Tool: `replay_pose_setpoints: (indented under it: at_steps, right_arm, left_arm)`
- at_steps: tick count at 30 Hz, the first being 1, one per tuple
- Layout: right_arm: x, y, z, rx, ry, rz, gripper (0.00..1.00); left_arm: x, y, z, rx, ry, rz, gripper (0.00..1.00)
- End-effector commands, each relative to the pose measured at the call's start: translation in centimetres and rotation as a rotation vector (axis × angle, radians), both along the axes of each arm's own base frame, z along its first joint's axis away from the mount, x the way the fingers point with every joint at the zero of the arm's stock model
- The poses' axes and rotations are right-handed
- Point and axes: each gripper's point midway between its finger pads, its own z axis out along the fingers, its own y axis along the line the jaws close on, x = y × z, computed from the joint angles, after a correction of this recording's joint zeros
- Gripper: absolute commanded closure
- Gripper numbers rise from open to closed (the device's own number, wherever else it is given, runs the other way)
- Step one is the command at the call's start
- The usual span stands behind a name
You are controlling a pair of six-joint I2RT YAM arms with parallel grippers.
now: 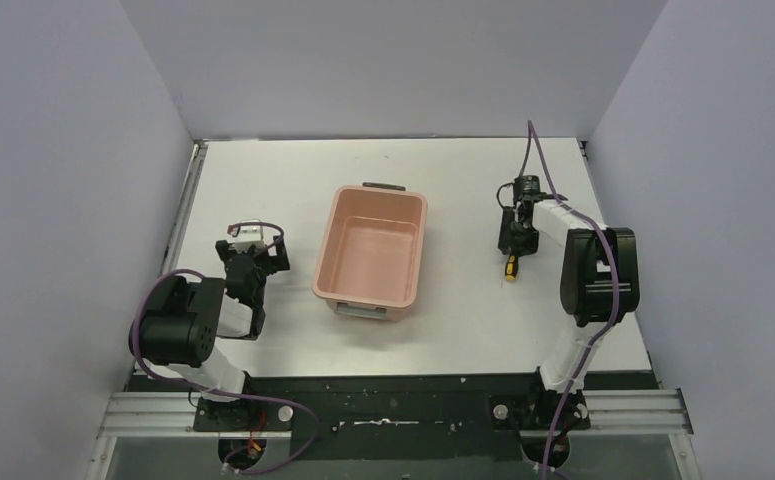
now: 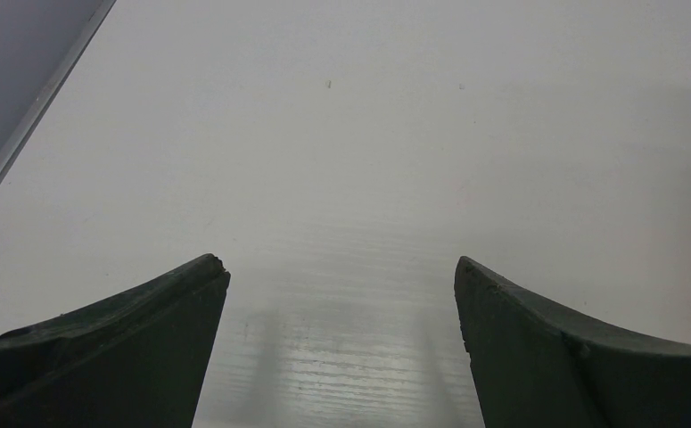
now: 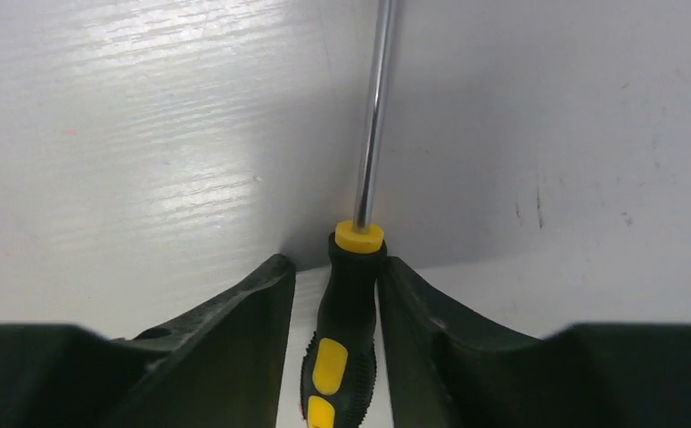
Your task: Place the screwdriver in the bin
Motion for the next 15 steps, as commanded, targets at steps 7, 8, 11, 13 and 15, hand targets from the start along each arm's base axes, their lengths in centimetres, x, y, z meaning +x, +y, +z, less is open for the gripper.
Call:
replay_pose_setpoints:
  at_steps: [7, 8, 11, 13, 15]
  right_arm:
    - [1.2, 0.2, 6.4, -0.019, -0.089, 0.014, 1.00]
    - [1.6, 0.6, 9.2, -0.011, -0.140, 0.016, 1.00]
    - [2.1, 2.1, 15.7, 0.035, -0.273, 0.029, 1.00]
    - [2.1, 4.1, 19.7, 0.094, -0.360, 0.039, 1.00]
    - [1.9, 7.3, 23.3, 0.164, -0.444, 0.075, 1.00]
  left_arm:
    - [0.3, 0.0, 1.0, 0.005, -0.035, -0.007, 0.03]
    - [0.3, 0.0, 1.0, 0.005, -0.035, -0.007, 0.03]
    - [0.3, 0.0, 1.0, 0.005, -0.035, -0.007, 0.03]
    - [0.3, 0.0, 0.9, 0.006, -0.033, -0.007, 0.03]
    - [0.3, 0.0, 1.0, 0.005, -0.035, -0.008, 0.03]
